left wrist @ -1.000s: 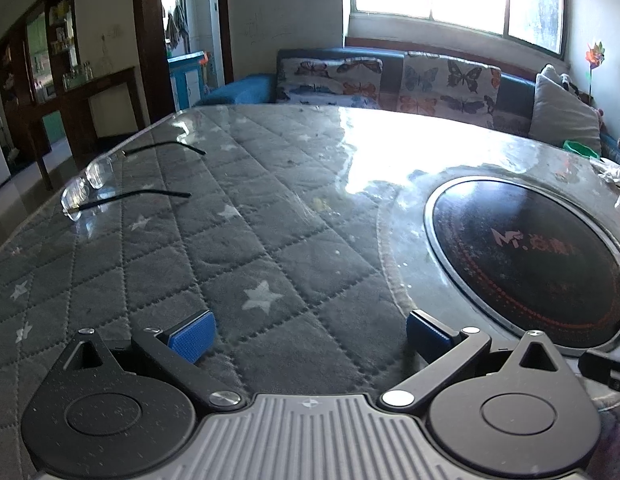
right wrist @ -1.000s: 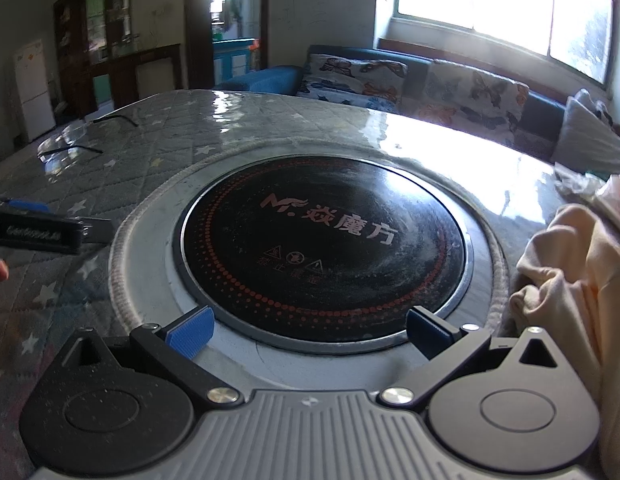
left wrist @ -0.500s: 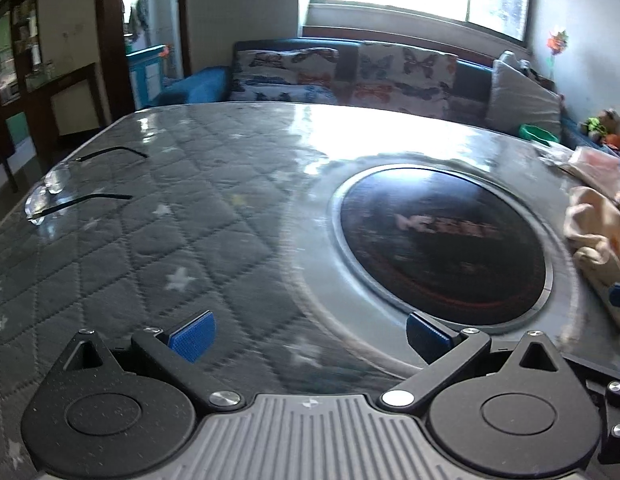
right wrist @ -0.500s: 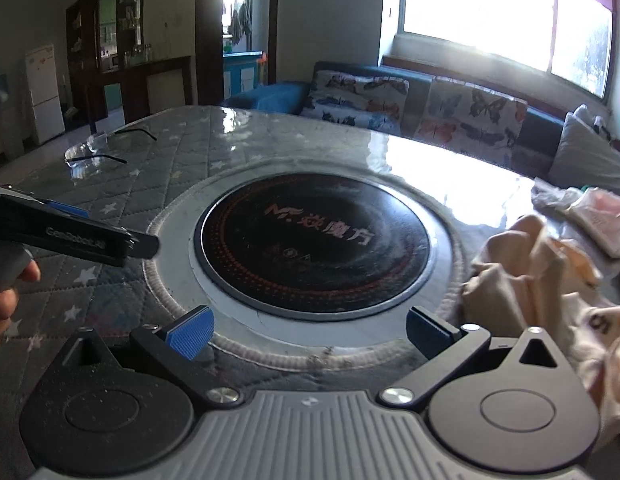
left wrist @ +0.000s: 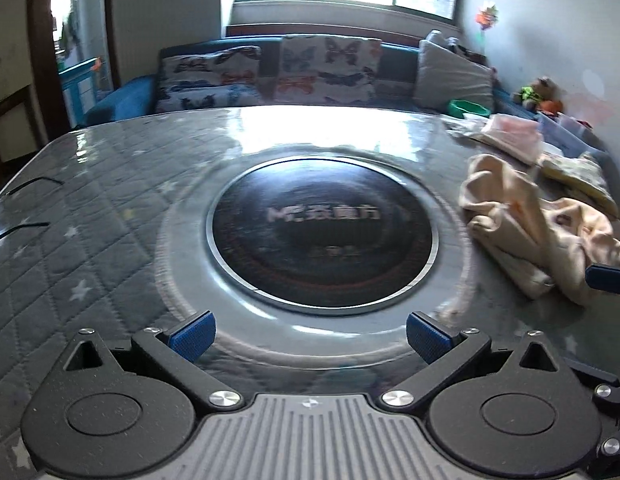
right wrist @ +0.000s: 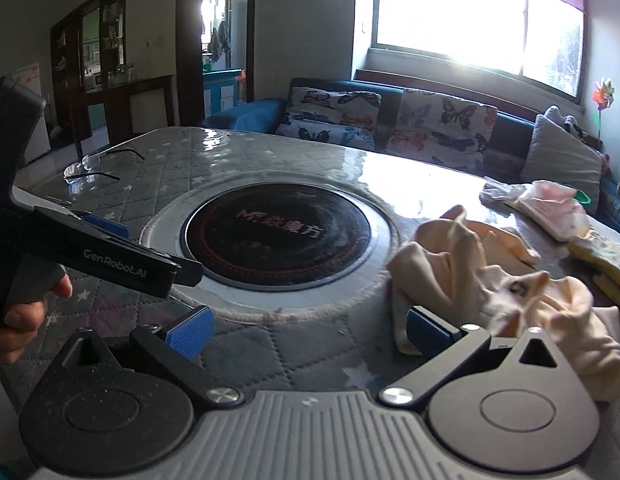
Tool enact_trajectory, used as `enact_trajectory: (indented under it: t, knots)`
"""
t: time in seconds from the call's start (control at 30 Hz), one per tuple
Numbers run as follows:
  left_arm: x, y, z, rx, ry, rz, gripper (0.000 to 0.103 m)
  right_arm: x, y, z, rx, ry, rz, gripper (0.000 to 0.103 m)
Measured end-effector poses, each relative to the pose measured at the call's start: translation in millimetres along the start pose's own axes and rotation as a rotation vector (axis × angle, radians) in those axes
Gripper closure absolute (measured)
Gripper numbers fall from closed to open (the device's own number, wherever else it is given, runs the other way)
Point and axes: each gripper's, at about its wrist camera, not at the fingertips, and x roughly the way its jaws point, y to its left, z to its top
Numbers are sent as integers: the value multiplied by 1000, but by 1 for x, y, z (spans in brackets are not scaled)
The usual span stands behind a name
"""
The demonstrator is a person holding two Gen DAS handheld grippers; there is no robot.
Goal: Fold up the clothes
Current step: 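Move both tools toward the crumpled cream sweatshirt on the table, then lower the right tool onto the sweatshirt and close it on the fabric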
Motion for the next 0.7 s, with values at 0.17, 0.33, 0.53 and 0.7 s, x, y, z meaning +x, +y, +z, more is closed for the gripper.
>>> enact_trajectory:
  t: [0.17, 0.33, 0.53, 0.7]
  knots:
    - [-4, -21, 9, 47, -20, -29, 0, -15, -11, 2, 14, 10, -23, 0]
    - [-6, -38, 19, 79, -12, -55, 0, -27, -24, 1, 26, 25, -60, 0]
    - [-4, -58, 25, 121, 9, -70, 0, -36, -34, -6, 56, 63, -95, 0]
    - [1, -74, 28, 161, 28, -75, 0, -39, -48, -15, 93, 77, -125, 0]
